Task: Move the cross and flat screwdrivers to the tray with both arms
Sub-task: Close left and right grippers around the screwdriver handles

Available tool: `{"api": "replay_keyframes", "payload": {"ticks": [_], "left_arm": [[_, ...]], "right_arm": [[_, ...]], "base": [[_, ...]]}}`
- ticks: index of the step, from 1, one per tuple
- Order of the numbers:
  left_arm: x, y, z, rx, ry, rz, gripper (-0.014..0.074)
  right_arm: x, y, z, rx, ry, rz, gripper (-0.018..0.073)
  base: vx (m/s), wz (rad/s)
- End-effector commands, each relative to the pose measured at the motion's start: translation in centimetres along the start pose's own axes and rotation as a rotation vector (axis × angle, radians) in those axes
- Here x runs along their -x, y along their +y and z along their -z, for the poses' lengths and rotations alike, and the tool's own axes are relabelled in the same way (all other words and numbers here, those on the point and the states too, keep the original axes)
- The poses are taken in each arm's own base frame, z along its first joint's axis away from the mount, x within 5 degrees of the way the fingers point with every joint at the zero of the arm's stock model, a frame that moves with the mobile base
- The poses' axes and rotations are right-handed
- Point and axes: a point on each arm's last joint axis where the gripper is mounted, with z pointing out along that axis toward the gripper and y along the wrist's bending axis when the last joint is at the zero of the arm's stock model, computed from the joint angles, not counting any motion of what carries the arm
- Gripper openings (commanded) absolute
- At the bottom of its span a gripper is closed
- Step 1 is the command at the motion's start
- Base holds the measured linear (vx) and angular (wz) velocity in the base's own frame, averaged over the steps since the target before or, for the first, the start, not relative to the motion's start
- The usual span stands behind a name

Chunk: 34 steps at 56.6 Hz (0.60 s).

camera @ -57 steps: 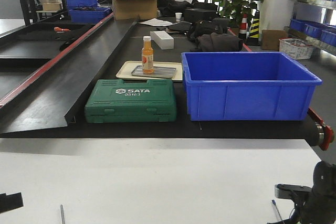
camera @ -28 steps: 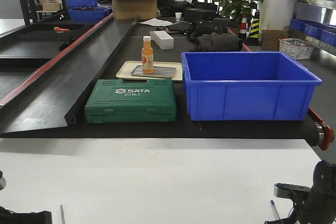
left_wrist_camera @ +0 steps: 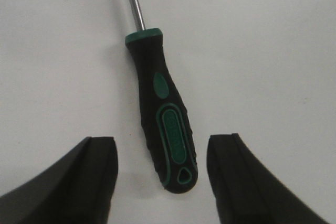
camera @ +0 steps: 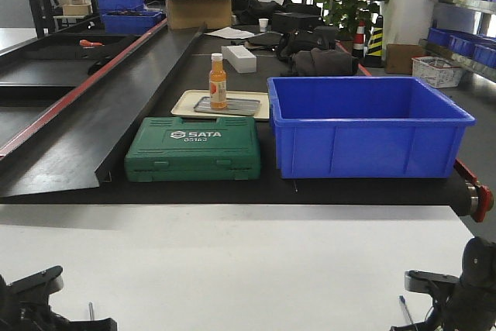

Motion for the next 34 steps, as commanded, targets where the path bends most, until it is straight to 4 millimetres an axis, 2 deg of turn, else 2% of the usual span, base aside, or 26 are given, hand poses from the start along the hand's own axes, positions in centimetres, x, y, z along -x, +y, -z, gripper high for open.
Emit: {"api": "replay_keyframes", "payload": {"ticks": [1,22,34], "left_arm": [[1.3,-1.4,0.4,-0.037,-0.047,0.014,0.0503],[2.8,-2.0,-3.6,-0.009,0.108,0.087,0.0503],[3.0,-1.9,-4.8,0.013,0.150,0.113,0.0501]], "right_arm": [[0.4,0.3,1.4,0.016,-0.047,-0.007,-0.0008],[0.5,0.6,1.4,0.050,-0.056,-0.039,-0.0008],[0.5,0.6,1.4,0.053,-0.059,-0.043,-0.0008]], "base": [[0.00,0.00],[0.00,0.00],[0.00,0.00]]}}
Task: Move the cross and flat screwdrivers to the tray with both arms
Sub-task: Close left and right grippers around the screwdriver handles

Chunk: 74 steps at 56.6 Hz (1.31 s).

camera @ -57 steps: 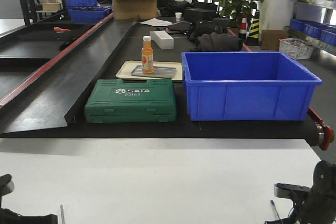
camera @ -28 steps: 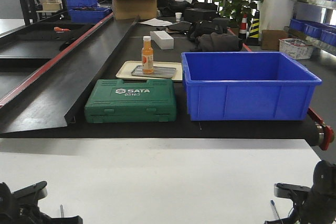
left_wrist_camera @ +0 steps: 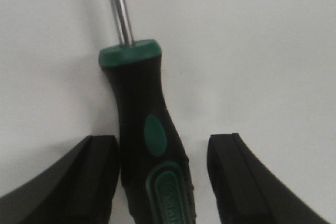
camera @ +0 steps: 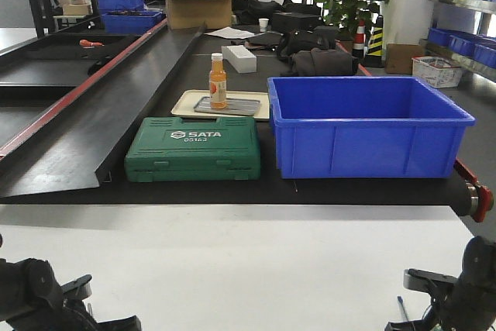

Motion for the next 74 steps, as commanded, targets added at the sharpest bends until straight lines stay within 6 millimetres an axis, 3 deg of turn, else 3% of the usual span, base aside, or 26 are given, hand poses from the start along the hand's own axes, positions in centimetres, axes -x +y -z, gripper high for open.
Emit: {"api": "replay_keyframes", "payload": {"ticks": [1,24,58,74], "left_arm": [[0.5,-0.8,0.9,-0.022,-0.030,0.006,0.0499],[0.2,2.2,1.3,0.307,0.055,-0.327,0.0365],[0.7,2.3,1.3,0.322,0.015,-0.435,0.0357],[0.3,2.8,0.2,0.346,0.086,-0.424,0.0275]], "right_arm": [[0.5,0.3,1.4,0.017,-0.055,-0.006,-0.0008],[0.5,0.3,1.4,0.016,-0.062,-0.008,-0.0008],[0.4,0.3,1.4,0.015,-0.047,-0.001,-0.0008],[0.4,0.3,1.4,0.015,-0.048,-0.001,-0.0008]], "base": [[0.00,0.00],[0.00,0.00],[0.00,0.00],[0.00,0.00]]}}
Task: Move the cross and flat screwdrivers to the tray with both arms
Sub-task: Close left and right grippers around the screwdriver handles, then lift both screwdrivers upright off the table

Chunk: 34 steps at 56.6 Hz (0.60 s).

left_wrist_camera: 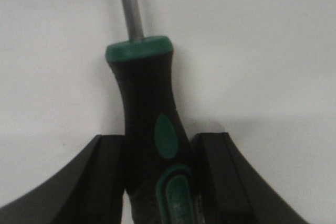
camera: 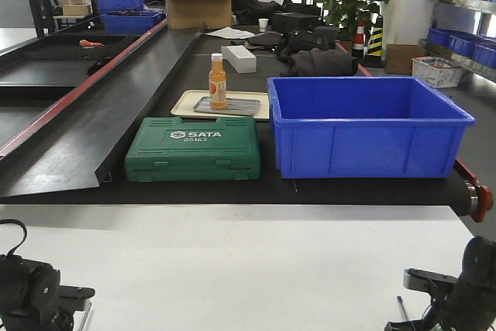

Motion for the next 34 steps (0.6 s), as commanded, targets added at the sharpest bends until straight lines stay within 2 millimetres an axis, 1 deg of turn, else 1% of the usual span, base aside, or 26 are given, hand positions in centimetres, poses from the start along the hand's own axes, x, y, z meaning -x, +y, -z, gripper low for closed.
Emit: {"api": "replay_keyframes", "payload": {"ticks": [1,6,10,13,16,18,21,22,26,29,34], "left_arm": [[-0.1,0.1,-0.4,0.026,0.029,-0.027,0.0272],[-0.5,0.1,-1.8,0.033,0.096,-0.029,0.0254],[-0.6,0.1,-2.4,0.038,0.113,-0.044,0.0230],[-0.5,0.1,-2.4,0.036,0.104,-0.048,0.0188],[-0.4,0.1,-2.1,0.034,0.089,-0.048,0.0127],[-0.2,0.1,-1.7,0.032,0.066,-0.050,0.0086],[0.0,0.1,-0.8,0.027,0.025,-0.049,0.0000],[0.1,0.1,-0.6,0.026,0.015,-0.050,-0.0010],[0.4,0.1,0.6,0.019,-0.044,-0.051,-0.0008],[0.6,0.1,1.8,0.012,-0.104,-0.051,-0.0008],[0.8,0.1,4.7,0.000,-0.218,-0.047,-0.0007]], "right_arm": [[0.3,0.3,1.4,0.013,-0.046,0.001,-0.0008],[0.3,0.3,1.4,0.013,-0.044,0.001,-0.0008],[0.3,0.3,1.4,0.014,-0.041,0.001,-0.0008],[0.3,0.2,1.4,0.012,-0.041,0.003,-0.0008],[0.3,0.2,1.4,0.013,-0.037,0.003,-0.0008],[0.3,0.2,1.4,0.013,-0.036,0.003,-0.0008],[0.2,0.3,1.4,0.013,-0.031,0.003,-0.0008],[0.2,0.3,1.4,0.014,-0.029,0.003,-0.0008],[0.2,0.3,1.4,0.014,-0.029,0.004,-0.0008],[0.2,0.3,1.5,0.016,-0.032,0.013,-0.0008],[0.2,0.5,2.4,0.016,-0.054,0.039,-0.0008]], "base": [[0.00,0.00],[0.00,0.00],[0.00,0.00],[0.00,0.00],[0.00,0.00],[0.00,0.00],[0.00,0.00],[0.00,0.00],[0.00,0.00],[0.00,0.00],[0.00,0.00]]}}
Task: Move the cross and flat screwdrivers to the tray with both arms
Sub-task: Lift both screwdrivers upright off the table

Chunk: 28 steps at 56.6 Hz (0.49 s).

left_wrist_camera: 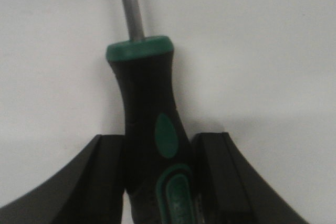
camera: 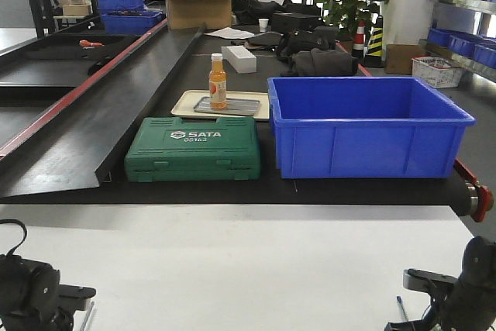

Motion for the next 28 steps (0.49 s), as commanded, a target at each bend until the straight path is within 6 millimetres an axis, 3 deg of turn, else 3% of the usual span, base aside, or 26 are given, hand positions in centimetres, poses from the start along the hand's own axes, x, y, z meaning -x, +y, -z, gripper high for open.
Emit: {"api": "replay_keyframes", "payload": {"ticks": [1,12,22,28], "left_arm": [[1.0,0.1,4.6,-0.002,-0.199,-0.018,-0.0007],[0.4,0.4,12.5,-0.026,-0.490,-0.009,-0.0007],[-2.2,0.8,19.9,-0.045,-0.734,0.000,-0.0006],[-4.4,1.2,23.6,-0.053,-0.854,0.003,-0.0006]], "right_arm": [[0.2,0.5,2.5,0.015,-0.063,0.028,-0.0008],[0.1,1.5,8.1,0.030,-0.245,0.039,-0.0008],[-1.8,3.0,15.9,0.052,-0.492,0.104,-0.0008],[-4.3,4.0,21.2,0.056,-0.671,0.172,-0.0008]], "base": [[0.00,0.00],[0.00,0.00],[0.00,0.00],[0.00,0.00]]}}
